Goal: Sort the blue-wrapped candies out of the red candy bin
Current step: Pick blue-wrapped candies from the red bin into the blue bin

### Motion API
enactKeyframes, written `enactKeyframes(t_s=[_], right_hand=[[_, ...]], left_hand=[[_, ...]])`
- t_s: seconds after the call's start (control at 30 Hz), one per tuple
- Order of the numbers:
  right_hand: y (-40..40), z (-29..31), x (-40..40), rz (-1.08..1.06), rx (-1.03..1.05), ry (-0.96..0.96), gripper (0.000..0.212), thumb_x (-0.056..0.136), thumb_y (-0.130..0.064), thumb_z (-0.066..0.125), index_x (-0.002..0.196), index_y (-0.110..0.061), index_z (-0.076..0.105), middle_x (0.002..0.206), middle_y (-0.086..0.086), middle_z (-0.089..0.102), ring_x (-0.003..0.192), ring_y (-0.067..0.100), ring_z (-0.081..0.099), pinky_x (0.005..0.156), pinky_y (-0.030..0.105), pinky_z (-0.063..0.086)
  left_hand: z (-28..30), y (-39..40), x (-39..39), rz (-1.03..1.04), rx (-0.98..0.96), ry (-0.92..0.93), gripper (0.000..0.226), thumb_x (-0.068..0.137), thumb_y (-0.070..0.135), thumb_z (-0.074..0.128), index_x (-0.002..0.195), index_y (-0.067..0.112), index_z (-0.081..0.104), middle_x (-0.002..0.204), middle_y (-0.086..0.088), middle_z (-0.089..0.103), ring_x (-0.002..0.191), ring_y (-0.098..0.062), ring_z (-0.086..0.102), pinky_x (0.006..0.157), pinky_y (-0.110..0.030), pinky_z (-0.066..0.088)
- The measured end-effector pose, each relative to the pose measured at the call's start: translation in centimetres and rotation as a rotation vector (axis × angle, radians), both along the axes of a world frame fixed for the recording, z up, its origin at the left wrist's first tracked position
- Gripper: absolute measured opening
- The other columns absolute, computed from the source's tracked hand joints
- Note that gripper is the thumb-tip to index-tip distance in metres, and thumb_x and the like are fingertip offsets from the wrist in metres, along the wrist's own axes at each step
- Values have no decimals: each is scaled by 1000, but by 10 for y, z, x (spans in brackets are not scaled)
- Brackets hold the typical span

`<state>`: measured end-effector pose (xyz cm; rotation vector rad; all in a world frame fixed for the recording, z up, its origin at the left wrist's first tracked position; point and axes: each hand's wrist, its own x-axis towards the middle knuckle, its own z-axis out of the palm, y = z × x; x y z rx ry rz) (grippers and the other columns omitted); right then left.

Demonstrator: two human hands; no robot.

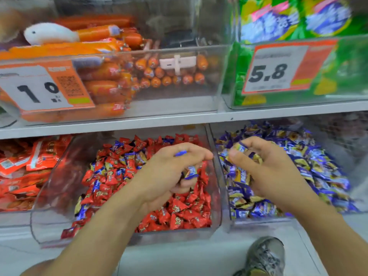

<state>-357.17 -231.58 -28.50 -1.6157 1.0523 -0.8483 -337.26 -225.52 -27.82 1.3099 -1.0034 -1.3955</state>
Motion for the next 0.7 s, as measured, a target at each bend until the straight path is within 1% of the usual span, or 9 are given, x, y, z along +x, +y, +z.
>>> enactKeyframes(t_s=[0.07,0.13,0.2,0.27,0.33,0.4,0.53,0.63,0.7], right_hand=[[-10,-6,-25,-84,-101,157,21,87,-38,69,82,-20,61,49,-5,47,36,13,40,42,25,33],[-19,-13,-40,-143,-171,254,14,86,-35,70,84,-24,63,57,-4,58,46,13,53,53,32,43],[-27,-17,-47,-163,-171,238,12,85,-33,72,94,-29,65,66,-14,62,56,6,57,60,33,43],[-30,-19,-51,-138,-178,223,29,86,-36,71,113,-35,61,91,-24,63,82,-2,60,75,31,46],[-29,-17,-50,-74,-198,271,51,89,-42,66,136,-37,47,127,-18,53,115,-3,51,95,26,41],[-28,-13,-45,-17,-198,268,59,92,-42,60,146,-36,35,140,-19,39,120,-12,42,99,20,38],[-24,-13,-19,36,-397,330,41,95,-33,60,135,-32,52,132,-16,44,126,1,41,106,27,37],[-8,-13,22,150,-520,340,22,95,-28,60,117,-29,64,119,-13,53,123,9,47,105,19,33],[7,-12,60,258,-580,320,22,92,-28,59,112,-26,66,114,-9,56,116,11,50,103,22,36]], left_hand=[[10,-14,-33,-63,-53,-207,11,94,21,64,89,17,72,62,0,49,47,-14,43,44,-21,33],[14,-32,-59,-107,-177,-437,8,88,31,71,94,26,72,77,7,63,63,-10,59,63,-28,49],[12,-46,-74,-210,-267,-772,31,85,41,71,116,35,65,106,7,63,95,-7,62,90,-31,49],[10,-47,-78,-224,-315,-934,49,86,45,67,132,39,53,124,6,55,117,-8,53,102,-29,42],[7,-40,-64,-50,-399,-944,43,88,40,65,129,35,57,122,9,56,117,-5,50,100,-23,38],[-3,-27,-36,118,-450,-975,27,89,32,65,117,31,65,111,12,60,105,0,51,92,-18,35],[-32,15,47,78,-268,-1099,20,89,32,67,107,39,63,108,23,58,101,14,50,93,-15,35],[-40,47,103,-50,16,-1228,30,88,41,65,117,37,60,119,16,58,105,2,53,88,-12,35],[-47,58,130,-74,159,-1310,44,89,49,61,126,27,59,126,6,58,109,-8,55,91,-16,38]])
